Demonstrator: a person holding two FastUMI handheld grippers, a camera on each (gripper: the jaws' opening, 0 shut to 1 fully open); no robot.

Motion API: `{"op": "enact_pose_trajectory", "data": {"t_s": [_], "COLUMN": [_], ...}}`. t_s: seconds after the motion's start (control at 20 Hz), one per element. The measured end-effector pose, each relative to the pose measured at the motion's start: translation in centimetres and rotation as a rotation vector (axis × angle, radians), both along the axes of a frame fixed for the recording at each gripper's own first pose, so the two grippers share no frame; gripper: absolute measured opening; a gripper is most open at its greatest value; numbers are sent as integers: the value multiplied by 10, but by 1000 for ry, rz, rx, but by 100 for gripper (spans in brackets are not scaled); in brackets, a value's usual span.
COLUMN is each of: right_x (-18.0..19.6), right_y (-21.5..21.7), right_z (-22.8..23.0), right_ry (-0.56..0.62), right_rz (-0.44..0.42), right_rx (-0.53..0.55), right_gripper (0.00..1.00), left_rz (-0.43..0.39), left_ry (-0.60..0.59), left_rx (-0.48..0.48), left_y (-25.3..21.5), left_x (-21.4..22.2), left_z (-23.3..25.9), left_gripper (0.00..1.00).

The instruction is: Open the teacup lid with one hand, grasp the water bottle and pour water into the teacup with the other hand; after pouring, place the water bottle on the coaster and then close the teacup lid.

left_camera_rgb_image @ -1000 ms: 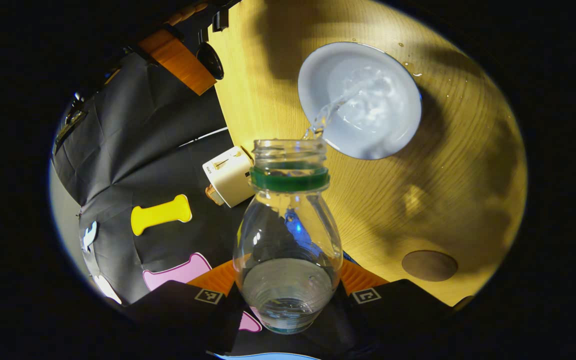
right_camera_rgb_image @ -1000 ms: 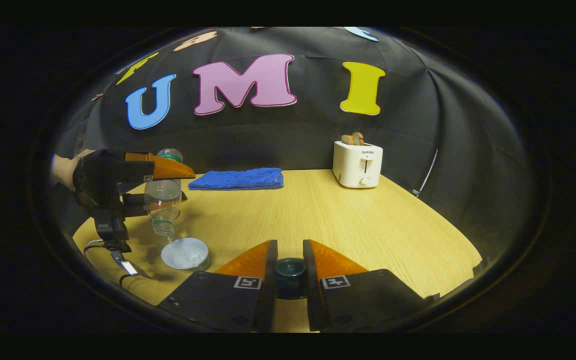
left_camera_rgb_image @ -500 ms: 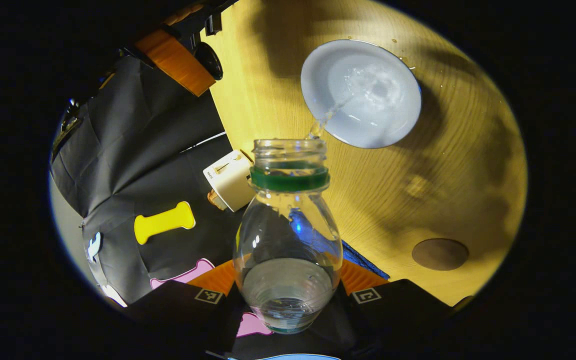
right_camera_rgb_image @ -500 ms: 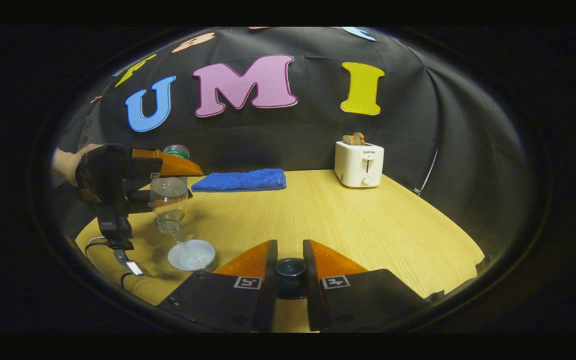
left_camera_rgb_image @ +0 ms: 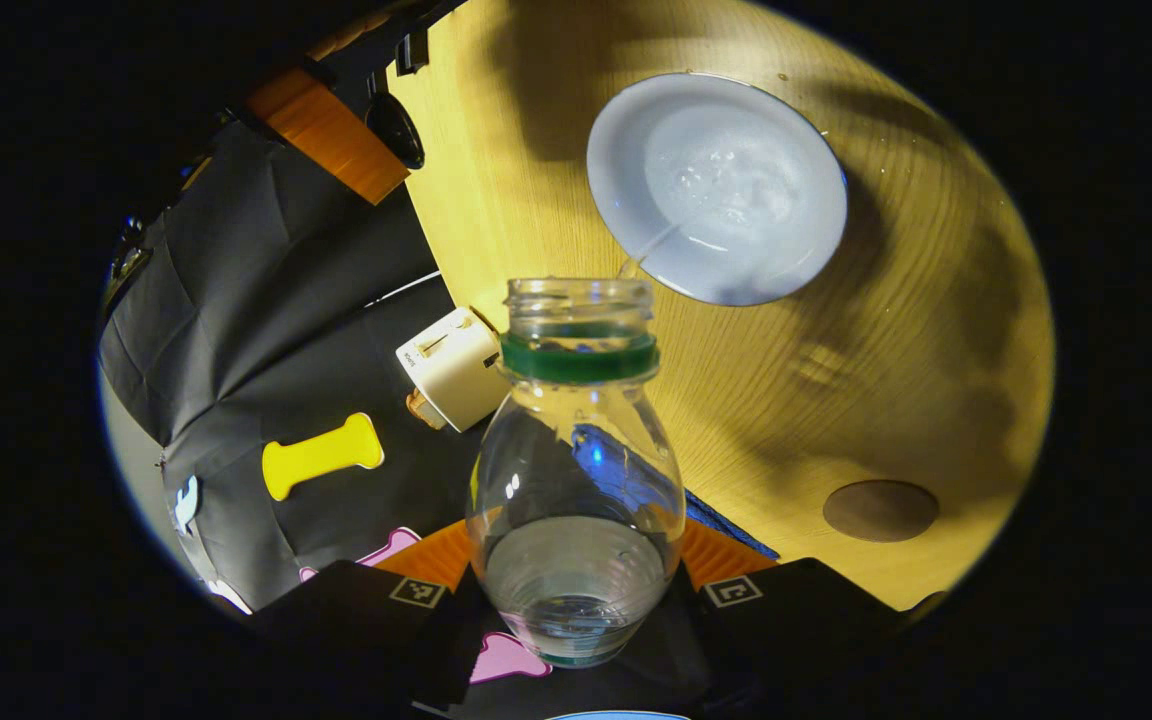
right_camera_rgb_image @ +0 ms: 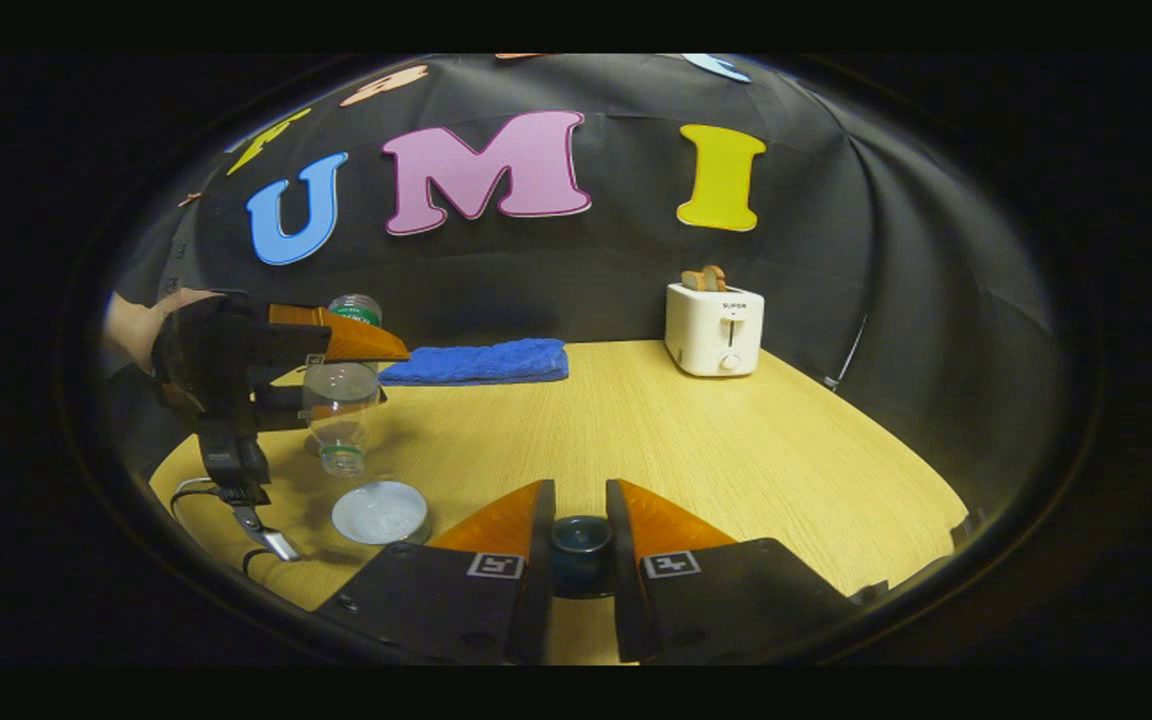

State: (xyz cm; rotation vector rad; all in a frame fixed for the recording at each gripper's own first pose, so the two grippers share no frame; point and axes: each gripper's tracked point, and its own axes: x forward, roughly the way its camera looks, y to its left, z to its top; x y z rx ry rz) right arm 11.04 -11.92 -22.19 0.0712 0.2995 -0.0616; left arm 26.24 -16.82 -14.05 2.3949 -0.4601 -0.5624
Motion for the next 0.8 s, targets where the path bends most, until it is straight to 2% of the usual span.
{"op": "enact_pose_trajectory", "data": {"t_s": [0.25,0.35,0.45,0.5,0.7,0.75,0.8], "right_x": [2,2,3,2,4,4,3], "right_y": [5,6,5,5,2,2,2], "right_z": [1,0,0,1,1,2,3], "right_ry": [1,1,0,0,-6,-7,-9], "right_rz": [5,8,8,7,2,2,2], "right_rx": [8,8,11,11,21,24,25], "right_gripper": [34,28,28,23,23,34,34], "left_rz": [-2,-14,-28,-31,-46,-49,-53], "left_ry": [-2,10,1,-3,-7,-7,-9], "left_rx": [39,34,39,43,50,50,53], "left_y": [2,1,-1,-1,-3,-4,-5], "left_x": [-1,-1,-1,0,1,0,1], "left_z": [0,0,1,1,1,1,0], "left_gripper": [78,78,78,78,78,78,78]}}
